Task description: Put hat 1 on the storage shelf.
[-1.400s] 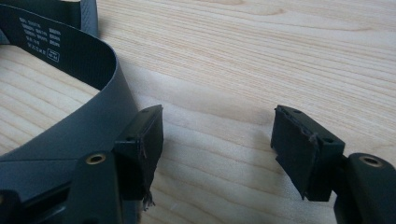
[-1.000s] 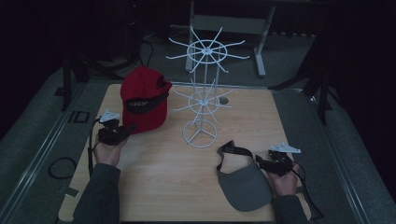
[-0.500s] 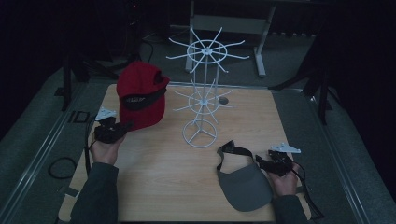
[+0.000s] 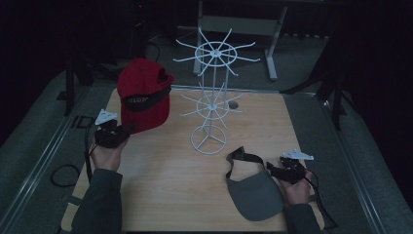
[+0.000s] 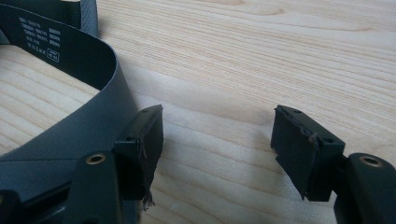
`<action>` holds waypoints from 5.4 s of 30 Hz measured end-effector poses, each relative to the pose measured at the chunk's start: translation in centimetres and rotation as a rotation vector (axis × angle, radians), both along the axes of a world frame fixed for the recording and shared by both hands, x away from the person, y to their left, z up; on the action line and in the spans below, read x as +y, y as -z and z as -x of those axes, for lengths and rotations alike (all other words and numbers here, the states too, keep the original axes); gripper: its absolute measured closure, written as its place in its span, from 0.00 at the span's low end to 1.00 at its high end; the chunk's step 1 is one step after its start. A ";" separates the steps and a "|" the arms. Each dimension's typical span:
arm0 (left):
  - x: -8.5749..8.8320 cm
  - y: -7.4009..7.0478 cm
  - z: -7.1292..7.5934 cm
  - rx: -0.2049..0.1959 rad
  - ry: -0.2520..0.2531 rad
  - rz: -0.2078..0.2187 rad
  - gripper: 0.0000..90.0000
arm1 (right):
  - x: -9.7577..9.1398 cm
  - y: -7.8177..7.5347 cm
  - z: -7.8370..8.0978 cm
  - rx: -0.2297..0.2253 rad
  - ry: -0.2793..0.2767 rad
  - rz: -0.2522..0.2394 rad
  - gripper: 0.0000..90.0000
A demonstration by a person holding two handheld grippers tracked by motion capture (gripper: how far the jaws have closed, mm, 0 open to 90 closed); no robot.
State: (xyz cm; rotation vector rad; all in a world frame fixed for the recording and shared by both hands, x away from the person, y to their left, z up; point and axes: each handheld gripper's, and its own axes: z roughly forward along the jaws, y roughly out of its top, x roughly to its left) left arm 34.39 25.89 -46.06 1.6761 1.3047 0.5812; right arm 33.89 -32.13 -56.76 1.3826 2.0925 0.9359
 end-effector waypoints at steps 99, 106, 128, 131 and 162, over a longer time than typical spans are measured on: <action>-0.9 -7.3 0.7 -0.210 -0.031 0.012 0.96 | 0.0 0.0 0.0 -0.001 -0.002 -0.001 0.37; -1.0 -7.7 0.8 -0.233 -0.036 0.016 0.96 | 0.0 0.0 0.0 -0.001 -0.002 -0.001 0.37; -2.8 -8.7 0.7 -0.288 0.013 0.005 0.96 | 0.0 0.0 0.0 0.000 -0.001 -0.001 0.37; -3.0 -8.9 0.7 -0.294 0.018 0.007 0.96 | 0.0 0.0 0.0 0.000 -0.001 -0.001 0.37; -3.2 -10.7 1.2 -0.368 0.016 0.062 0.95 | 0.0 0.0 0.0 0.000 -0.003 -0.001 0.37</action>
